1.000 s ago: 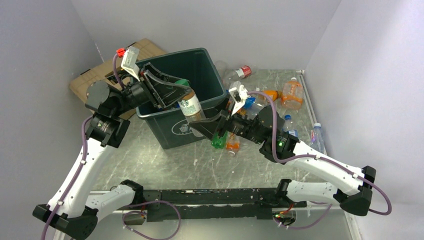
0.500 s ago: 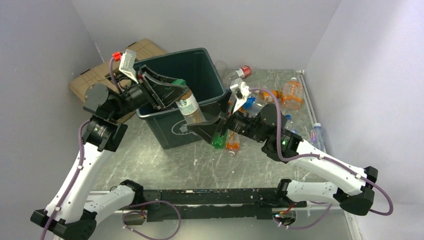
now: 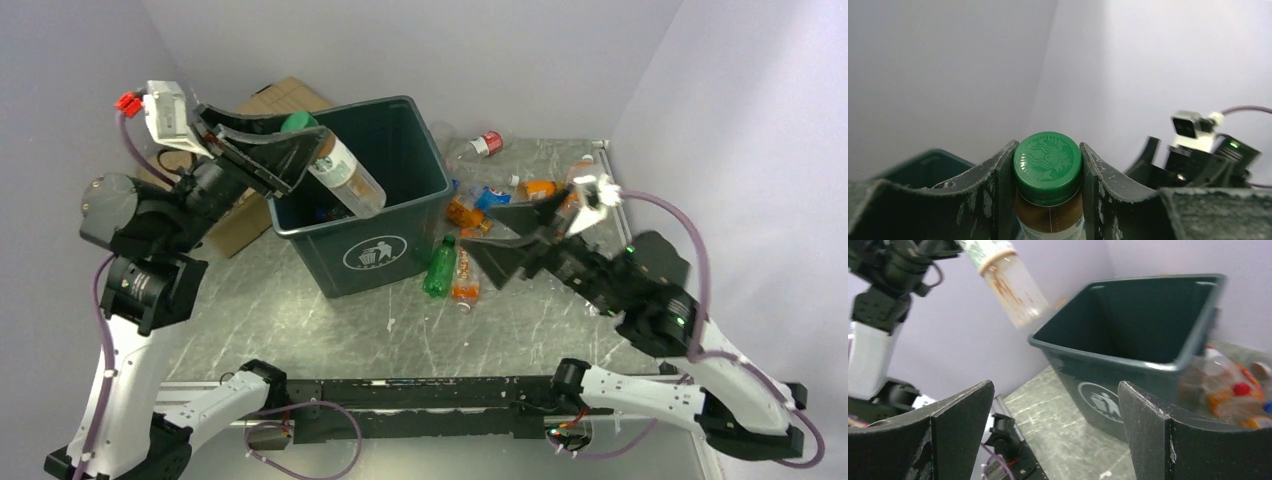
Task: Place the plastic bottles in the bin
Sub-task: Pick up the plastic bottle at the center of the board, then place the plastic bottle in the trash bin.
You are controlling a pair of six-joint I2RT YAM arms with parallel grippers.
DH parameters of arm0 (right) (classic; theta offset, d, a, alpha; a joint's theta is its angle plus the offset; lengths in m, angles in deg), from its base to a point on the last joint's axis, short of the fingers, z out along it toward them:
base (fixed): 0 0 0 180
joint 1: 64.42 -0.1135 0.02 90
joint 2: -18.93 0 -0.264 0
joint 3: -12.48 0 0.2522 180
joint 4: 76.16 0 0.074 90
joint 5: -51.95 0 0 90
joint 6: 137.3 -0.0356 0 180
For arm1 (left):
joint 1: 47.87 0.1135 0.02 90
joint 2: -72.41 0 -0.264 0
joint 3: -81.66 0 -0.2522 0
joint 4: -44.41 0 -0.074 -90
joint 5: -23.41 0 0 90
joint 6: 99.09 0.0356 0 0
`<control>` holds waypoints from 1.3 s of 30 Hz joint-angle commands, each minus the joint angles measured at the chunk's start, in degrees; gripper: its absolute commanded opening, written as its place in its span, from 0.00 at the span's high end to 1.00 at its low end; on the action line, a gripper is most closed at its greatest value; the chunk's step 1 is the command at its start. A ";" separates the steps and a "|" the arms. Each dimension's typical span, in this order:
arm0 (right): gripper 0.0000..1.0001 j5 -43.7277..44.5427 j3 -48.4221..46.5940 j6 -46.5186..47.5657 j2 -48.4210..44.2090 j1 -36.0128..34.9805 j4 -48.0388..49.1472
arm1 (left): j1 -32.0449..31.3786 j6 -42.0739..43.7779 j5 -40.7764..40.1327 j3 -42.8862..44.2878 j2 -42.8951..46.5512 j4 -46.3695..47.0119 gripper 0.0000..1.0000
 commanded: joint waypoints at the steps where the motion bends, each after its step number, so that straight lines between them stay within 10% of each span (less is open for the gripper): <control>1: 0.00 15.45 8.01 -0.48 -10.58 -0.26 -6.16 | -0.22 10.87 -8.85 5.15 -2.04 -4.10 1.00; 8: 0.00 29.12 23.66 -8.68 -20.93 -0.26 -9.06 | -0.18 19.44 -16.87 6.32 -6.51 -3.06 1.00; 19: 0.00 41.95 30.97 -25.19 -7.19 0.18 -21.19 | 0.32 21.59 -23.17 2.37 -13.81 -1.00 1.00; 39: 0.00 16.87 43.35 -25.43 -4.74 21.18 -8.66 | 7.29 12.56 -19.60 -1.67 -20.19 -3.18 1.00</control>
